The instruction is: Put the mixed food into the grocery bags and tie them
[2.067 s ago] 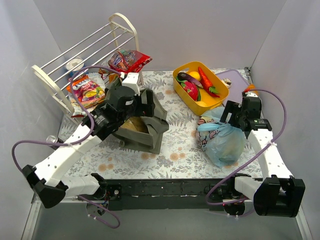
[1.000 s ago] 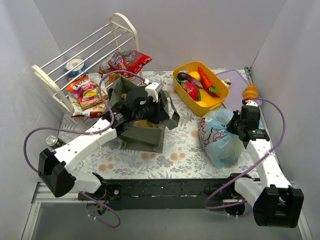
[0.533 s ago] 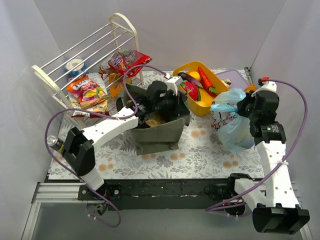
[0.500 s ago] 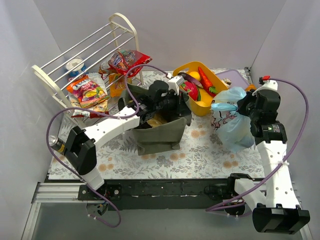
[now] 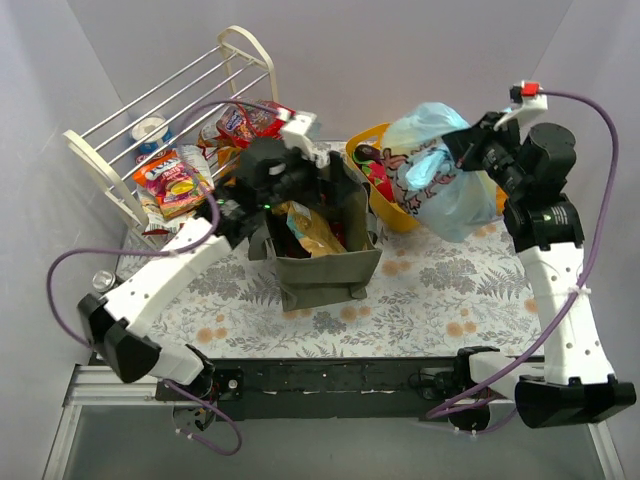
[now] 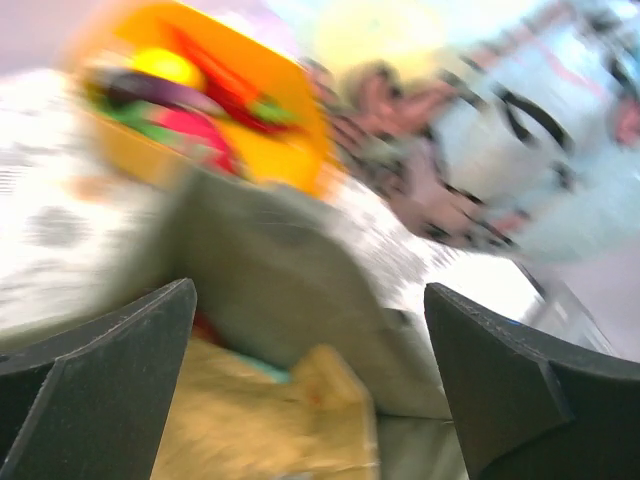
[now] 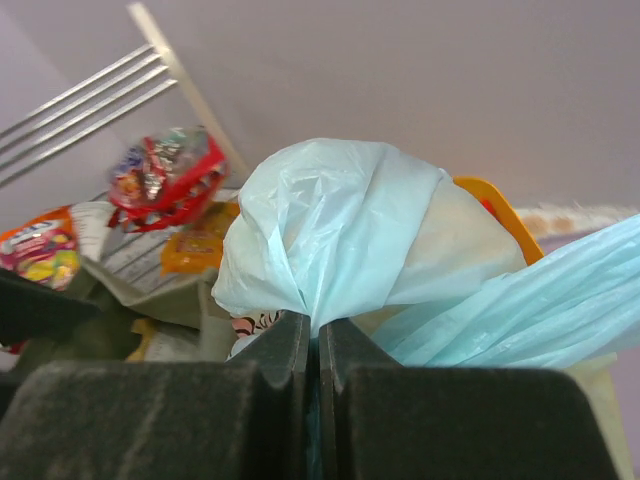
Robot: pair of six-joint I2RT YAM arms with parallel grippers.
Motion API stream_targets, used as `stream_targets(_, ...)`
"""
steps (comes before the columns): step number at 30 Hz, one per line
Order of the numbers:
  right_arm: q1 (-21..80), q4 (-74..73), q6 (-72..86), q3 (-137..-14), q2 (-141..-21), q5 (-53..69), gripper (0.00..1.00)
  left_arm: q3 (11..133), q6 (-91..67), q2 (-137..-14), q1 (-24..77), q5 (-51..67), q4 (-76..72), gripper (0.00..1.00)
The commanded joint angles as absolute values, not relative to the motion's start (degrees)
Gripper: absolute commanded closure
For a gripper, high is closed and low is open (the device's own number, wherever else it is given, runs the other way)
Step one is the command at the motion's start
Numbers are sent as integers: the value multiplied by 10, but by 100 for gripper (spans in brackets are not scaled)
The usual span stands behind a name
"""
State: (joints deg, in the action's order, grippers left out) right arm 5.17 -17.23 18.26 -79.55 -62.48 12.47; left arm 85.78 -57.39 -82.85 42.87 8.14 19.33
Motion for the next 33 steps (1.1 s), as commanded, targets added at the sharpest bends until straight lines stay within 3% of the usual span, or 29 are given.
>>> stream_targets(1, 138, -35, 186, -894, -670, 152, 99, 881, -533, -733, 367, -42, 278, 2)
stream_targets(6, 233, -26, 163, -1033, -748, 140, 99, 939, -513, -710, 359, -181, 381, 2)
stream_targets(11, 335, -5, 157, -1110, -804, 117, 99, 949, -558, -690, 355, -195, 510, 2)
stream_targets(15, 379, 18, 155, -1086, -813, 96, 99, 914, -585, -663, 352, -176, 552, 2)
stream_targets(23, 438, 64, 196, -962, -787, 77, 99, 790, -620, -628, 335, -80, 468, 2)
stream_targets(26, 446, 72, 214, -910, -773, 74, 99, 763, -627, -628, 332, -80, 458, 18)
stream_targets(27, 447, 74, 218, -894, -763, 72, 99, 749, -628, -623, 331, -79, 454, 31)
stream_targets(33, 450, 39, 236, -754, -709, 42, 99, 718, -628, -601, 330, -90, 436, 70)
